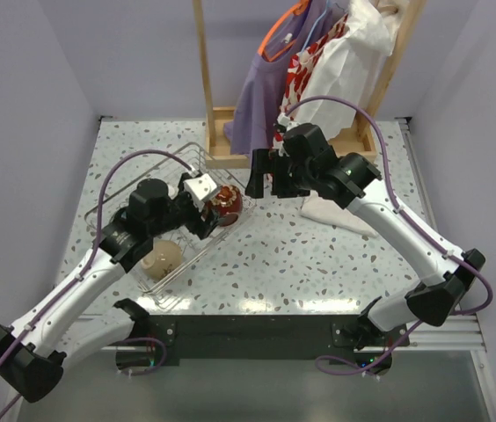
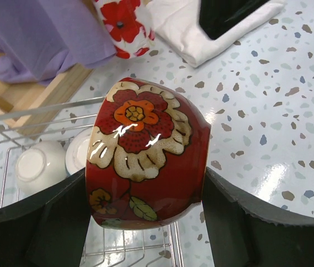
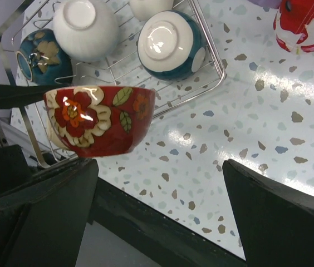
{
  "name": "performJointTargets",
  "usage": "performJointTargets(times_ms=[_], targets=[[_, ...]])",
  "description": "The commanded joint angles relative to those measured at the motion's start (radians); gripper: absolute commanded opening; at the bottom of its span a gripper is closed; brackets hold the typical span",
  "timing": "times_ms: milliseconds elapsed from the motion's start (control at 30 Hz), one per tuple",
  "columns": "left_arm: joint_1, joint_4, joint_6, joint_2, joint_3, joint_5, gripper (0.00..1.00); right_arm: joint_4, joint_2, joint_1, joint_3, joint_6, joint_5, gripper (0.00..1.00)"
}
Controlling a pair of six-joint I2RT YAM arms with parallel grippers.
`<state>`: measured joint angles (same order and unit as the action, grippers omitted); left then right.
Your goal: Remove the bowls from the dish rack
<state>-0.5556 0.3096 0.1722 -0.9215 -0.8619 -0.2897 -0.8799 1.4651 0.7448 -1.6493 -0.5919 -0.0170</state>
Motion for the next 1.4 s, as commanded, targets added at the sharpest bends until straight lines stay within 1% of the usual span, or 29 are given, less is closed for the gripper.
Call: performJointTargets(times_ms=[0,167,200,267,300,333,367,400,433,533,567,600,667,700,733,800,833,900,933,1033,1133,1167,1267,1367], targets=[[-0.087,-0.155,0.065,0.018,-0.012,0.050,0.00,-0.050,0.009,-0.012,-0.035,-0.020,-0.024,0.99],[-0.204,-0.158,0.104,-0.010,-0.011,0.158,0.00,-0.100,0.026,-0.025,-0.079,-0.034,-0.047,0.99],[-0.240,-0.161,0.108,-0.016,-0.009,0.178,0.00,-0.108,0.026,-0.036,-0.087,-0.036,-0.047,0.99],[-0.283,-0.176,0.124,-0.031,-0.005,0.254,0.00,-0.120,0.012,-0.048,-0.087,-0.031,-0.057,0.99],[-0.329,-0.182,0.127,-0.039,-0.002,0.280,0.00,-0.123,0.006,-0.058,-0.073,-0.029,-0.067,0.99],[-0.352,-0.193,0.130,-0.046,0.001,0.343,0.00,-0.132,0.000,-0.061,-0.063,-0.029,-0.080,0.99],[-0.374,-0.214,0.139,-0.062,0.009,0.371,0.00,-0.137,-0.008,-0.062,-0.052,-0.023,-0.116,0.99],[-0.418,-0.225,0.141,-0.072,0.014,0.400,0.00,-0.143,-0.028,-0.065,-0.025,-0.023,-0.138,0.99],[-0.440,-0.251,0.142,-0.097,0.015,0.464,0.00,-0.151,-0.038,-0.067,-0.008,-0.023,-0.158,0.99],[-0.507,-0.294,0.145,-0.137,0.035,0.561,0.00,-0.149,-0.104,-0.082,0.081,-0.029,-0.250,0.99],[-0.526,-0.358,0.147,-0.169,0.044,0.587,0.00,-0.149,-0.121,-0.090,0.104,-0.039,-0.267,0.99],[-0.561,-0.381,0.153,-0.186,0.050,0.612,0.00,-0.149,-0.138,-0.096,0.153,-0.043,-0.309,0.99],[-0.598,-0.447,0.176,-0.241,0.061,0.685,0.00,-0.142,-0.198,-0.122,0.212,-0.063,-0.330,0.99],[-0.628,-0.466,0.187,-0.261,0.063,0.705,0.00,-0.134,-0.219,-0.151,0.270,-0.069,-0.313,0.99],[-0.641,-0.484,0.194,-0.279,0.063,0.740,0.00,-0.123,-0.254,-0.166,0.296,-0.075,-0.296,0.99],[-0.674,-0.530,0.217,-0.324,0.066,0.767,0.00,-0.114,-0.282,-0.212,0.357,-0.089,-0.246,0.99],[-0.684,-0.564,0.227,-0.344,0.069,0.796,0.00,-0.105,-0.298,-0.225,0.373,-0.092,-0.188,0.99],[-0.716,-0.601,0.263,-0.356,0.092,0.825,0.00,-0.097,-0.301,-0.240,0.388,-0.103,-0.140,0.99],[-0.727,-0.642,0.292,-0.362,0.112,0.846,0.00,-0.094,-0.290,-0.240,0.388,-0.106,-0.091,0.99],[-0.765,-0.697,0.340,-0.362,0.145,0.865,0.00,-0.102,-0.250,-0.242,0.347,-0.105,0.006,0.99],[-0.800,-0.733,0.383,-0.359,0.162,0.883,0.00,-0.155,-0.160,-0.242,0.263,-0.077,0.072,0.99],[-0.811,-0.739,0.392,-0.359,0.167,0.885,0.00,-0.174,-0.102,-0.242,0.214,-0.068,0.124,0.99],[-0.820,-0.761,0.415,-0.356,0.172,0.888,0.00,-0.234,-0.010,-0.242,0.149,-0.033,0.227,0.99],[-0.823,-0.779,0.437,-0.352,0.170,0.888,0.00,-0.275,0.062,-0.242,0.122,0.000,0.288,0.99]])
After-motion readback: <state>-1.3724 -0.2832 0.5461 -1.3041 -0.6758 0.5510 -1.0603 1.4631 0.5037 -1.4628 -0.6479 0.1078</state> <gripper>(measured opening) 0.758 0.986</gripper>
